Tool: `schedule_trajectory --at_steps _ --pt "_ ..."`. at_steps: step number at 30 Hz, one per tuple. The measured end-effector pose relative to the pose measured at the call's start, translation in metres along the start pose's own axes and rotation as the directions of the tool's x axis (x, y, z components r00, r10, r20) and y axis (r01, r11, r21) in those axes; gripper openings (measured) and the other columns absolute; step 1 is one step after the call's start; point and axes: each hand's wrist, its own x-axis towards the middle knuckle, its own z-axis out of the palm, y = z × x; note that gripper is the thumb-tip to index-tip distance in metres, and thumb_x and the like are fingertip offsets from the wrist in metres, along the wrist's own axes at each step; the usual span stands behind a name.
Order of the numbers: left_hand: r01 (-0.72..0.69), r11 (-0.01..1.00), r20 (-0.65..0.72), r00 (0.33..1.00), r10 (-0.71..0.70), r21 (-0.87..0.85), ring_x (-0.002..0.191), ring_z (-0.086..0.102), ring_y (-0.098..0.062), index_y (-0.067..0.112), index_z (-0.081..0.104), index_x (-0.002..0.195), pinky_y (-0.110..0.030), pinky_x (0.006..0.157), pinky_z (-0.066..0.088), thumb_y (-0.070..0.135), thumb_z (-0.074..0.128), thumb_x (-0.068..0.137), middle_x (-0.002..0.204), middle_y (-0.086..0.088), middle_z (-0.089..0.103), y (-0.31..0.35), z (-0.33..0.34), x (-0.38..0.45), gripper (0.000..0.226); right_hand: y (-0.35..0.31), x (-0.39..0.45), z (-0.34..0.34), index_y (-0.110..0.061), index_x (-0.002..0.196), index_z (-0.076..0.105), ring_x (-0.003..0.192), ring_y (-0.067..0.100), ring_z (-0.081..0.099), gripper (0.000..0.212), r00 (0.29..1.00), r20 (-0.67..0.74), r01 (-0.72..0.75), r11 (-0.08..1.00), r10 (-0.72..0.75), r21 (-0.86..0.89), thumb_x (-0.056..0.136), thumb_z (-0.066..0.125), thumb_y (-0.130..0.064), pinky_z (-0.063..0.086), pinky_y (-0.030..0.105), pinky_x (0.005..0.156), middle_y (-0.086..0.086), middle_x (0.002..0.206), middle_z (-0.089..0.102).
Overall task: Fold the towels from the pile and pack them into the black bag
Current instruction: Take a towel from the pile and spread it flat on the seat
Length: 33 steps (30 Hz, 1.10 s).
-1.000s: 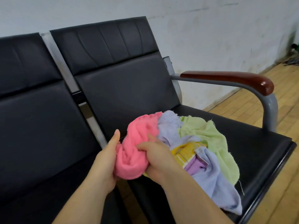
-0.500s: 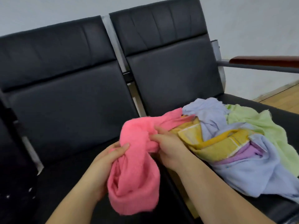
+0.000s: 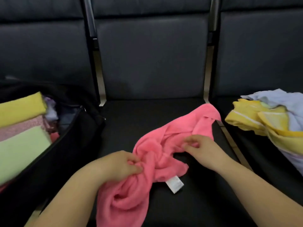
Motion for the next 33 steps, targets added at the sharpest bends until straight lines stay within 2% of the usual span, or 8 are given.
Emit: schedule_trajectory --at_steps 5,9,12,16,18,23,26,33 --pt "-0.038 0.998 -0.032 0.999 0.04 0.045 0.079 0.06 -0.006 0.022 0.073 0.083 -0.026 0.081 0.049 0.065 0.059 0.078 0.08 0.011 0.063 0.015 0.002 0.004 0.045 0.009 0.004 0.012 -0.029 0.133 0.055 0.14 0.012 0.031 0.047 0.995 0.054 0.102 0.921 -0.088 -0.376 0.09 0.058 -0.046 0.022 0.027 0.115 -0.003 0.15 0.038" --pt "-0.248 0.954 -0.442 0.846 0.297 0.166 0.116 0.05 -0.011 0.035 0.057 0.122 -0.032 0.101 0.04 0.052 0.049 0.092 0.123 0.012 0.053 0.025 0.018 0.006 0.036 -0.004 0.0 0.018 -0.021 0.119 0.067 0.119 -0.006 0.041 0.028 0.963 0.156 0.248 0.949 -0.22 -0.194 0.093 0.058 -0.028 0.027 0.01 0.099 -0.018 0.126 0.051" --pt "-0.416 0.879 -0.411 0.777 0.477 0.234 0.128 0.042 -0.01 0.034 0.047 0.137 -0.028 0.11 0.029 0.044 0.041 0.093 0.135 0.013 0.051 0.027 0.027 0.012 0.045 -0.013 -0.006 0.022 -0.031 0.09 0.075 0.093 -0.007 0.058 0.021 0.949 0.247 0.213 0.976 -0.197 -0.04 0.092 0.058 -0.018 0.047 0.024 0.094 -0.023 0.104 0.065" --pt "-0.405 0.859 -0.255 0.835 0.487 0.313 0.135 0.036 -0.01 0.035 0.034 0.146 -0.031 0.113 0.024 0.042 0.038 0.096 0.145 0.01 0.043 0.021 0.036 0.024 0.051 -0.012 -0.013 0.019 -0.031 0.069 0.068 0.069 0.004 0.063 0.025 0.959 0.232 0.187 0.979 -0.164 -0.082 0.086 0.063 -0.013 0.054 0.044 0.081 -0.011 0.074 0.069" --pt "-0.38 0.876 -0.227 0.863 0.451 0.297 0.137 0.033 -0.012 0.035 0.031 0.147 -0.032 0.113 0.025 0.045 0.039 0.097 0.148 0.009 0.04 0.021 0.038 0.026 0.052 -0.014 -0.019 0.015 -0.032 0.088 0.067 0.08 0.005 0.065 0.016 0.961 0.23 0.178 0.981 -0.156 -0.082 0.086 0.064 -0.017 0.052 0.04 0.087 -0.01 0.082 0.07" --pt "-0.138 0.931 -0.15 0.969 0.198 0.339 0.128 0.044 -0.028 0.033 0.027 0.148 -0.038 0.105 0.038 0.055 0.031 0.097 0.141 -0.006 0.042 0.034 0.035 0.012 0.055 -0.011 -0.029 0.008 -0.03 0.138 0.043 0.077 0.011 0.062 0.054 0.983 0.167 0.125 0.95 -0.079 -0.287 0.088 0.064 -0.03 0.051 0.03 0.076 -0.003 0.078 0.065" --pt "-0.118 0.898 -0.128 0.974 0.188 0.423 0.115 0.053 -0.026 0.027 0.054 0.125 -0.036 0.092 0.044 0.054 0.033 0.097 0.123 -0.006 0.057 0.04 0.038 -0.002 0.044 -0.001 -0.036 0.008 -0.028 0.119 0.058 0.082 0.013 0.059 0.037 0.999 0.03 0.042 0.908 -0.033 -0.417 0.084 0.067 -0.036 0.046 0.026 0.073 -0.011 0.077 0.054" --pt "-0.024 0.89 -0.114 0.99 0.085 0.456 0.092 0.053 -0.017 0.02 0.058 0.1 -0.029 0.075 0.044 0.065 0.051 0.084 0.102 0.001 0.057 0.047 0.047 -0.027 0.048 0.008 -0.065 0.016 -0.029 0.087 0.059 0.082 0.007 0.047 0.017 0.98 0.038 0.191 0.885 -0.194 -0.425 0.083 0.068 -0.044 0.033 0.012 0.062 -0.013 0.081 0.043"
